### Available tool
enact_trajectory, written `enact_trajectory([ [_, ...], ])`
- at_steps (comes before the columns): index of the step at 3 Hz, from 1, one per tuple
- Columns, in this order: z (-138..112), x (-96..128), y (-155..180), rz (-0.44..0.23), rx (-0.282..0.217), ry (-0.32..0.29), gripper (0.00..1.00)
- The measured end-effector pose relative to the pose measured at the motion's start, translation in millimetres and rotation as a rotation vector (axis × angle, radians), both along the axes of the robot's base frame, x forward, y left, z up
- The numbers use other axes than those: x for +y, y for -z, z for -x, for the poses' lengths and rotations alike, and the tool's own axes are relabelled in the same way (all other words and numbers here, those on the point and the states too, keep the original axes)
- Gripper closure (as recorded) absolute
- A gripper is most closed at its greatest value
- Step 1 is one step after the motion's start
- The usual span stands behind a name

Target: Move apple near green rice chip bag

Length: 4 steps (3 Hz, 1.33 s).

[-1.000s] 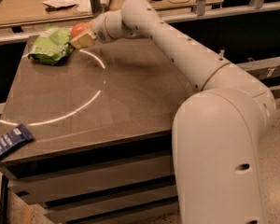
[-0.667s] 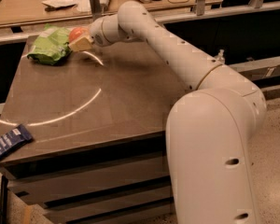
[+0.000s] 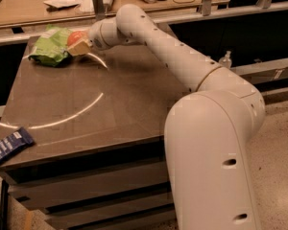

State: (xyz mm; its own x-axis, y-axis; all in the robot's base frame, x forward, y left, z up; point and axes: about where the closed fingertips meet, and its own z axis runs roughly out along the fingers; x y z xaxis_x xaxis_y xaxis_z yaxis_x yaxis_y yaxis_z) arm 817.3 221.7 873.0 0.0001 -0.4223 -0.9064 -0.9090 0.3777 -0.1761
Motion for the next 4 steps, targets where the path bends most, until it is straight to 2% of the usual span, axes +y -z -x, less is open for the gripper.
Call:
enact_trajectory([
  [2,1.6,6.0,4.1,0.001,0.005,-0.008,0.20],
  [3,2.7,9.6,6.6,0.002,0.008,-0.013,0.00],
  [4,2.9,9.5,6.3,0.002,0.008,-0.014,0.00],
])
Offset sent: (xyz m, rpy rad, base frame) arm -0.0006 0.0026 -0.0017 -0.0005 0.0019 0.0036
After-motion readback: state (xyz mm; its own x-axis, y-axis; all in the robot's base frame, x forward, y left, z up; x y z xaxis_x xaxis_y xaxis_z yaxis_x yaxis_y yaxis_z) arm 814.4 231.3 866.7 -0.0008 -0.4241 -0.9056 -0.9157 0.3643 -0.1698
